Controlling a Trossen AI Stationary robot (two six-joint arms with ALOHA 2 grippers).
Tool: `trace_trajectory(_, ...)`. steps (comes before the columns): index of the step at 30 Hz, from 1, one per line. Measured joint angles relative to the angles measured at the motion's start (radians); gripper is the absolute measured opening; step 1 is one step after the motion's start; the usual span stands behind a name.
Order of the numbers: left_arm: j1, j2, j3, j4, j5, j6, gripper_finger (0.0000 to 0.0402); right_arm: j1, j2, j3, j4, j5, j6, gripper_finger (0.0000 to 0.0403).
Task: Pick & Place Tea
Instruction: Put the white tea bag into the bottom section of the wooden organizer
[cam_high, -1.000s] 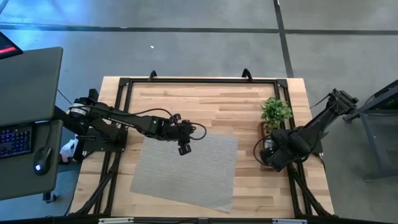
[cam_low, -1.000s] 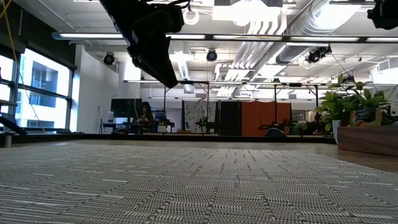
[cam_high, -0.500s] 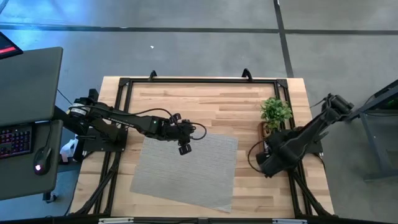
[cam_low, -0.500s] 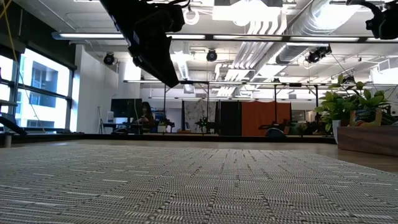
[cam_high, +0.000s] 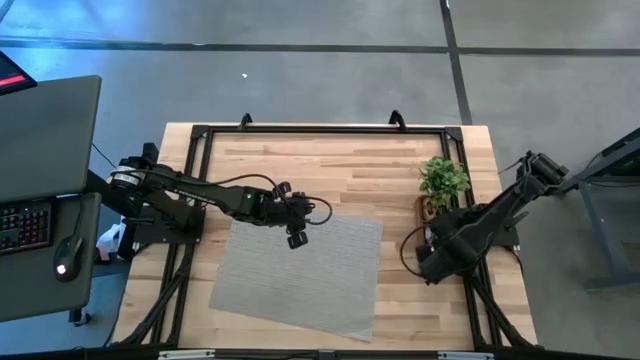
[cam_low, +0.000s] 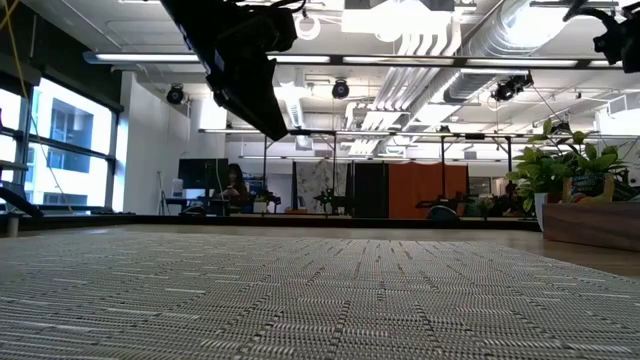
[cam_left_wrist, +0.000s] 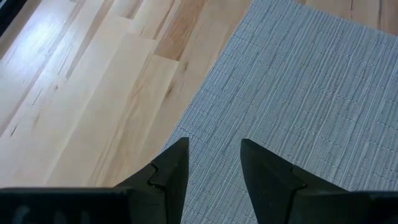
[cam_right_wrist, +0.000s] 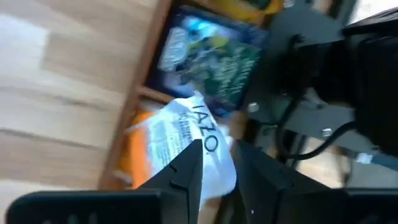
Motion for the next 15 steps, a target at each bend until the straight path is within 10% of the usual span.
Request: trace_trajectory(15, 0.0, 0.0, 0.0, 0.004, 0.006, -0.006, 0.0142, 0.035, -0.028, 0.086, 0.06, 0.065, -0.286, 0.0065)
